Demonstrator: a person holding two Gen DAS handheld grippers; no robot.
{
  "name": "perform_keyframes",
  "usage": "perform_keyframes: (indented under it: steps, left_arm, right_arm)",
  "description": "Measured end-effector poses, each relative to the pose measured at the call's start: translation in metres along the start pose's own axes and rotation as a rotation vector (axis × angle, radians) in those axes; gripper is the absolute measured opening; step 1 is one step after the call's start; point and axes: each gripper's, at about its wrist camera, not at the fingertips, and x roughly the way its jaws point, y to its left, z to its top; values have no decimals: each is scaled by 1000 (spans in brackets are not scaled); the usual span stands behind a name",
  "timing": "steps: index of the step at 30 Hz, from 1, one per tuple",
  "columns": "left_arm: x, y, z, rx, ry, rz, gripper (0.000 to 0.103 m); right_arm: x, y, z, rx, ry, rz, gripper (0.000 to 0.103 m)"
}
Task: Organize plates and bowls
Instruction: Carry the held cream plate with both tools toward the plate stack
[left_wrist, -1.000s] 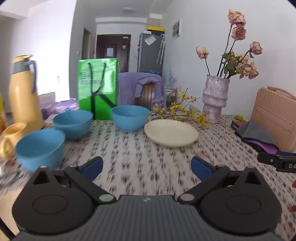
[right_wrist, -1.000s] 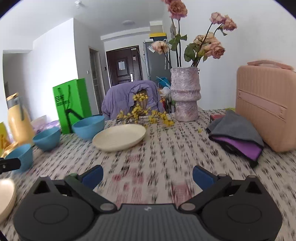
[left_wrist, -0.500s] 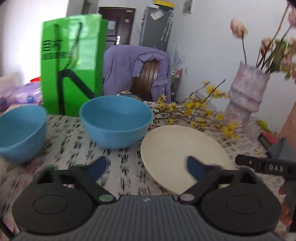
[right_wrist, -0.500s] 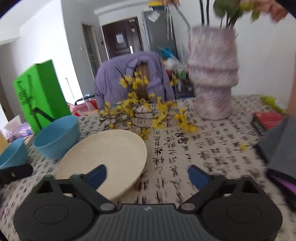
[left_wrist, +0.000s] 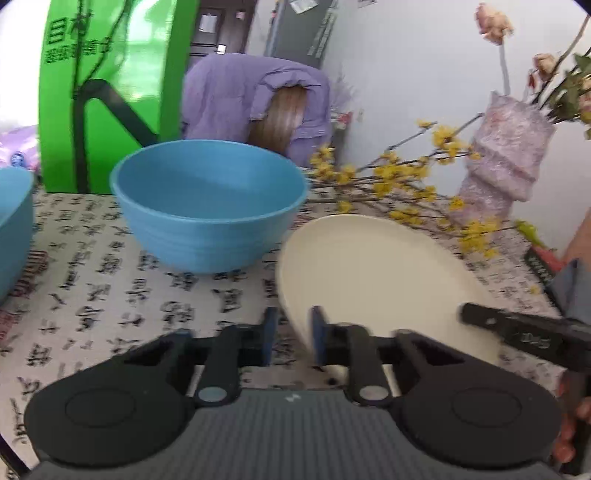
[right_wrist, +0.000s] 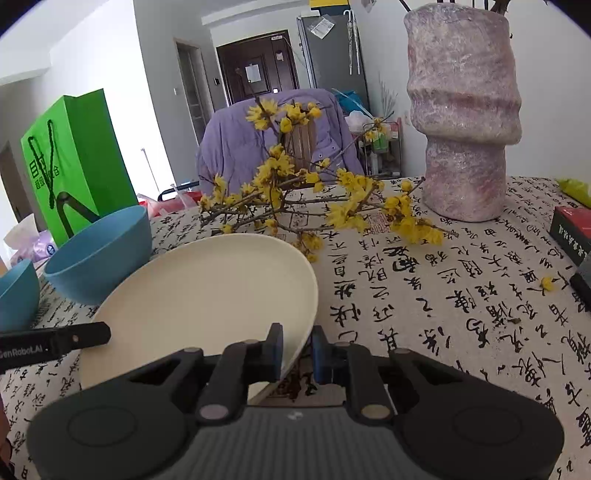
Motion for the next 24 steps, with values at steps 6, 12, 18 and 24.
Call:
perform_keyframes:
  steps: [6,12,18,24]
  left_arm:
    - [-10,-16,-8,34,2,15,15]
    - [-38,-21,-20,7,22,23,14]
    - [-83,-39,-57,-34,94,25,14]
    - [-162,-58,-110,-22,52,10,14]
  right_arm:
    - [-11,-4,1,-3,-11,-17,11]
    - [-38,0,-12,-11,12,-14,10]
    - [-92,1,-50,-13,68,-37,11]
    - [-174,6,-104,1,75,-31,11]
